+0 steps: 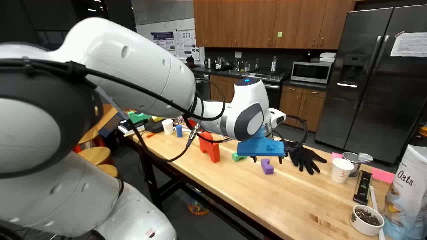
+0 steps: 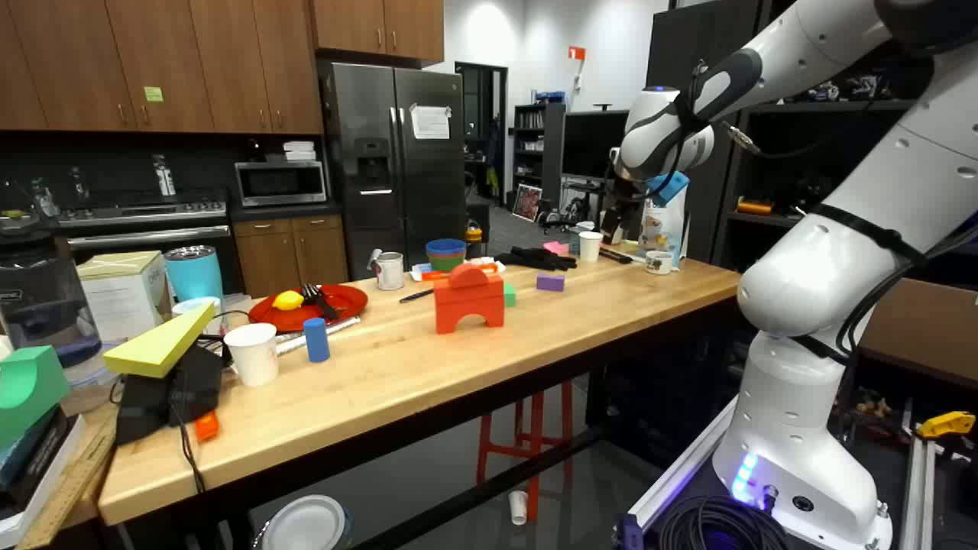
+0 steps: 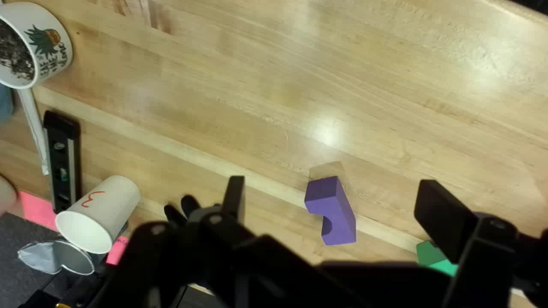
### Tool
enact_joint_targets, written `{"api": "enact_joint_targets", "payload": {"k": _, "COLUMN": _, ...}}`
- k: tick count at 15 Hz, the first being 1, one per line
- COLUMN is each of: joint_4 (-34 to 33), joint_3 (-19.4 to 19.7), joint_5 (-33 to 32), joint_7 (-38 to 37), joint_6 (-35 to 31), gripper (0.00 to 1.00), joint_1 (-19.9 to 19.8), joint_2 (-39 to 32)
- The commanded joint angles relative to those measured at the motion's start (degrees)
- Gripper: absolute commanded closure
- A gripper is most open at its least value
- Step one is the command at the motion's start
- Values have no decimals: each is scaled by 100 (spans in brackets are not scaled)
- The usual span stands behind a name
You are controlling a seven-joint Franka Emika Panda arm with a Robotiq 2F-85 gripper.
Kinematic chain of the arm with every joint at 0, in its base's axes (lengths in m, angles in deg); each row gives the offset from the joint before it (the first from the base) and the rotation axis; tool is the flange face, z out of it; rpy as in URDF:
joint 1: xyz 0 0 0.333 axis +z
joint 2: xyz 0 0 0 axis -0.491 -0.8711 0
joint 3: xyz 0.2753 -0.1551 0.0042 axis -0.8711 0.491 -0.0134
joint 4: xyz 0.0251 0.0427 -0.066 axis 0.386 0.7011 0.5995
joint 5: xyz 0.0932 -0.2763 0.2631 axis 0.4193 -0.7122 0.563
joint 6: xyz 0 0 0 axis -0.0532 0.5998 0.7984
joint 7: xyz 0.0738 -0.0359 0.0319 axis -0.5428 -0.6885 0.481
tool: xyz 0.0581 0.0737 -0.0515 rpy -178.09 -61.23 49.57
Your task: Put the purple block on top of the green block.
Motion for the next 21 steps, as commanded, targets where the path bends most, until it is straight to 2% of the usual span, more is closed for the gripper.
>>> {"api": "enact_joint_targets", "payload": {"k": 1, "joint_4": -7, "joint_3": -75, "joint_5": 57, "joint_7": 38, "joint_6": 9, "gripper": 0, "joint_1": -70, "joint_2": -4}}
{"api": "enact_joint_targets", "payload": {"k": 16, "joint_4": -8, "joint_3": -75, "joint_5": 57, "joint_7": 37, "joint_6": 9, "gripper": 0, "joint_1": -70, "joint_2": -4}}
{"api": "enact_joint_targets", "payload": {"k": 21, "joint_4": -69, "joint_3": -104, "joint_5": -363, "joint_7": 447, "joint_6": -1306, "gripper": 0, "joint_1": -36, "joint_2": -396}}
